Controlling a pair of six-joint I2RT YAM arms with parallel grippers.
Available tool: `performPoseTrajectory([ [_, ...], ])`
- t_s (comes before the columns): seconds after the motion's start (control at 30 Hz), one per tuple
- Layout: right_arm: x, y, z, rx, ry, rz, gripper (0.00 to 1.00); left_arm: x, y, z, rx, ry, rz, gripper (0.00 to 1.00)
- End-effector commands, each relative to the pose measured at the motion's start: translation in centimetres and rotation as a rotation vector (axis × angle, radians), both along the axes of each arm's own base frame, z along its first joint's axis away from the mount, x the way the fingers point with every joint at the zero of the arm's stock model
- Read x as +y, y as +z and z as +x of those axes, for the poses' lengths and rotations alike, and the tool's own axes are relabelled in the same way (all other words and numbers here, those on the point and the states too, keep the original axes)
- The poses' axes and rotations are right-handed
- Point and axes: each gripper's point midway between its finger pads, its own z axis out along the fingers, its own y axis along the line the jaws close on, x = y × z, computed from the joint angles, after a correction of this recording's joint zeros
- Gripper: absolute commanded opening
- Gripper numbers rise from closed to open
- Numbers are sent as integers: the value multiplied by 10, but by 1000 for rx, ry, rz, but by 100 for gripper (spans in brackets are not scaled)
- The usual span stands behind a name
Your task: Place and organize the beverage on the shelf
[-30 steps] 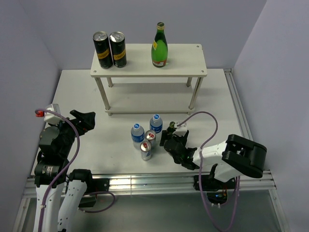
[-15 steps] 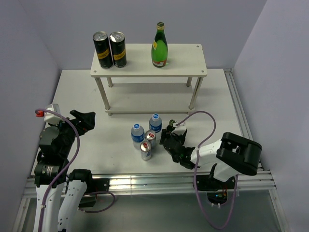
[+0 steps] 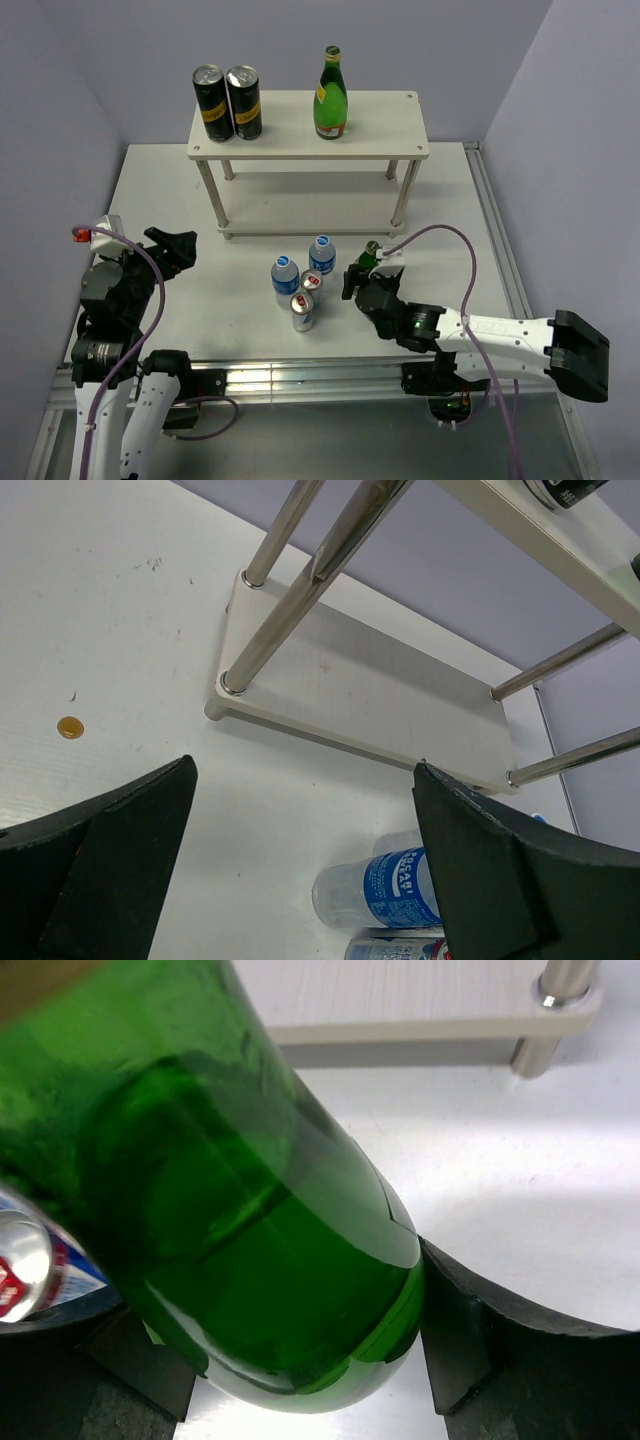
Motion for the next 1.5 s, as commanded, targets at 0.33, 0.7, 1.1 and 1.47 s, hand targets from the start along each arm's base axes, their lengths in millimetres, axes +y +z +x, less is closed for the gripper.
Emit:
performPoseTrajectory([
  [0.33,15,247,23,-303,7,96,0,1,5,4,-21,3,12,97],
  [0.7,10,345,48,-435,-29,-5,0,1,5,4,-22,3,11,97],
  [1.1,-12,369,124,-434,-63,18,0,1,6,3,-26,1,12,97],
  [1.47,-16,353,183,-398,-108,32,0,1,5,4,-23,0,12,97],
])
